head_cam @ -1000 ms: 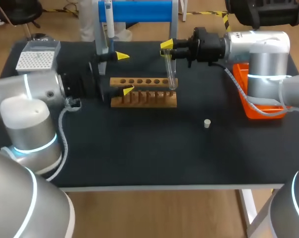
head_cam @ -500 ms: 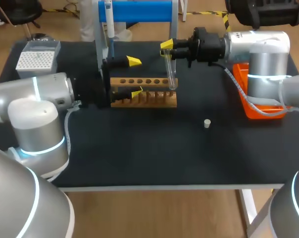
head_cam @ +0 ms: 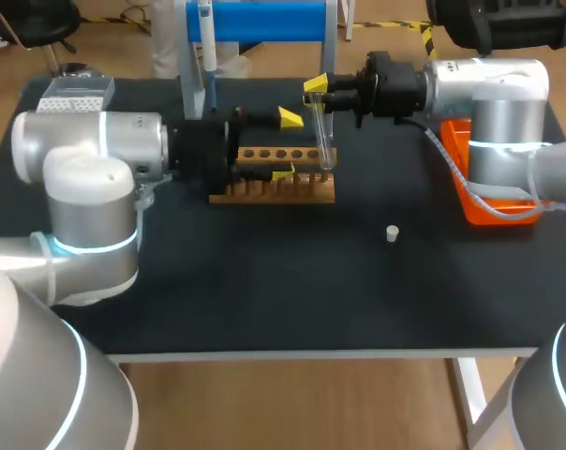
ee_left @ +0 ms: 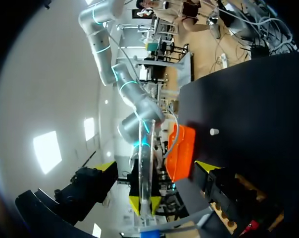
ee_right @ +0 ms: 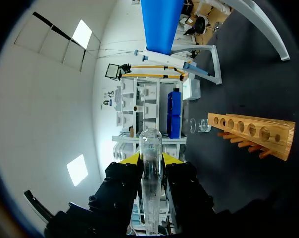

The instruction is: Invert the test tube, pick up the pipette, mount the tip to pipette, aspirate from beaker and dispense into the tube, eject the tip, return the pipette, and cap with the stopper.

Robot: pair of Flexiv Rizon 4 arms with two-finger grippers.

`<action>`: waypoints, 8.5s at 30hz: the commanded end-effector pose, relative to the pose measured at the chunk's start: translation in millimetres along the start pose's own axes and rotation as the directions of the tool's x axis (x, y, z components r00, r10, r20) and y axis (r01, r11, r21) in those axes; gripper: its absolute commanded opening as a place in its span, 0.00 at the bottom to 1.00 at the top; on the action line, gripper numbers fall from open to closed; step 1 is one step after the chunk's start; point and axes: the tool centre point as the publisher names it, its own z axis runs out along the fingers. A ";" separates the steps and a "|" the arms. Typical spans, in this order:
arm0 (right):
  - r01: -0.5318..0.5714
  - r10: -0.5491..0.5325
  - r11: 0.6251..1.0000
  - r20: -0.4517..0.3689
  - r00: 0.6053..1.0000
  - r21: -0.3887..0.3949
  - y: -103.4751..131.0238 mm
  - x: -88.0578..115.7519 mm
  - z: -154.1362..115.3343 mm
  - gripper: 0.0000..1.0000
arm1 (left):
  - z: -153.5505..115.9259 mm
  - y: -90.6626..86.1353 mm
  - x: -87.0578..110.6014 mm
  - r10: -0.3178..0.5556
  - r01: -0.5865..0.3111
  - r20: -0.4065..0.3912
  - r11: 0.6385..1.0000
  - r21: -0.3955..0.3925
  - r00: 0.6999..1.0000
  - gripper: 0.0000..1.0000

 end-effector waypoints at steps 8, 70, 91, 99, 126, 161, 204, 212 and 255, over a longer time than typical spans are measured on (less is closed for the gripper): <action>0.000 0.000 1.000 0.003 1.000 0.001 -0.1 1.1 -0.9 0.00 | 21.2 -7.4 -5.5 0.113 -0.118 0.089 0.991 0.055 0.990 1.00; 0.000 0.000 1.000 0.003 1.000 0.001 -0.1 1.1 -0.9 0.00 | 50.4 -17.4 -17.6 0.022 -0.029 0.072 0.995 0.096 0.997 0.43; 0.000 0.000 1.000 0.003 1.000 0.001 -0.1 1.1 -0.9 0.00 | 54.8 -15.9 -18.8 0.027 -0.039 0.095 0.991 0.127 0.995 0.00; 0.000 0.000 1.000 0.003 1.000 0.001 -0.1 1.1 -0.9 1.00 | 55.0 -15.8 -18.8 0.025 -0.037 0.094 0.991 0.126 0.995 0.00; 0.768 -0.766 0.638 0.146 0.626 0.053 8.5 1.5 -51.1 1.00 | 55.0 -15.8 -18.8 0.025 -0.037 0.094 0.991 0.126 0.995 0.00; 0.894 -0.954 0.220 0.278 0.114 0.390 6.7 -52.9 -72.0 1.00 | 55.0 -15.8 -18.8 0.025 -0.037 0.094 0.991 0.126 0.995 0.00; 0.890 -0.915 0.239 0.397 0.073 0.388 -23.1 -114.0 -54.7 1.00 | 55.0 -15.8 -18.8 0.025 -0.037 0.094 0.991 0.126 0.995 0.00; 0.890 -0.915 0.239 0.397 0.073 0.388 -23.1 -114.0 -54.7 1.00 | 54.8 -19.0 -17.8 -0.005 -0.004 0.074 0.992 0.123 0.997 0.00; 0.890 -0.915 0.239 0.397 0.073 0.388 -23.1 -114.0 -54.7 1.00 | 2.6 29.3 -33.0 -0.823 0.819 0.032 0.567 0.086 0.566 0.00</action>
